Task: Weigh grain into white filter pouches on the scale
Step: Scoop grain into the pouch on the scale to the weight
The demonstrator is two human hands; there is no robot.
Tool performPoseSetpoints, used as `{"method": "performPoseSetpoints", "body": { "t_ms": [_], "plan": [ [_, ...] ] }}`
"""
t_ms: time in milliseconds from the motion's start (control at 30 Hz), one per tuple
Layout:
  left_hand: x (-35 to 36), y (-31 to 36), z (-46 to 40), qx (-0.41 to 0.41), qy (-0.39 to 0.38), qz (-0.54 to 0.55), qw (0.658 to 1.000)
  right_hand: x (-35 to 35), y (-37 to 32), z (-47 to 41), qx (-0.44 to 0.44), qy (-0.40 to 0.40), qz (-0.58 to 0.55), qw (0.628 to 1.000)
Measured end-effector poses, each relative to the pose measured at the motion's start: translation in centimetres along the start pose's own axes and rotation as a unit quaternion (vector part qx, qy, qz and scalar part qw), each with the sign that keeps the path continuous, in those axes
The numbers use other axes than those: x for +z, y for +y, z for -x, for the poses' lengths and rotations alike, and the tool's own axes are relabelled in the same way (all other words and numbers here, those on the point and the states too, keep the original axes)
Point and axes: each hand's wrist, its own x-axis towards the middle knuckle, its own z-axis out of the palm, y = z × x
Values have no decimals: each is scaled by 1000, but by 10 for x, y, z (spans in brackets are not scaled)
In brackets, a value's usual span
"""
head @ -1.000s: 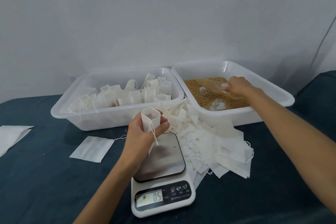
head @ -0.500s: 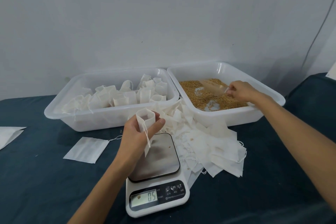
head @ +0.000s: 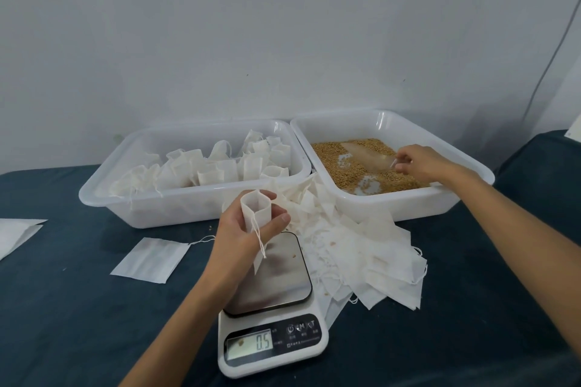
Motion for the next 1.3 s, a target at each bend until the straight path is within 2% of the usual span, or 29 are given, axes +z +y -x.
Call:
{"method": "performPoseSetpoints", "body": {
  "t_ms": [167, 367, 533, 867, 1300],
  "plan": [
    [1, -2, -1, -9, -7, 5, 1000, -9, -27, 18, -87, 36, -30, 995],
    [0, -3, -1, -11, -12, 5, 1000, -26, -83, 67, -235, 0, -90, 968],
    [1, -5, -1, -9, -16, -17, 1000, -40, -122, 97, -310, -22, -46, 949],
    [3, -7, -1, -16, -25, -42, 999, -51, -142, 96, -363, 69, 126, 921],
    [6, -4, 5, -33, -41, -19, 998, -53, -144, 97, -380, 105, 169, 903]
  ]
}}
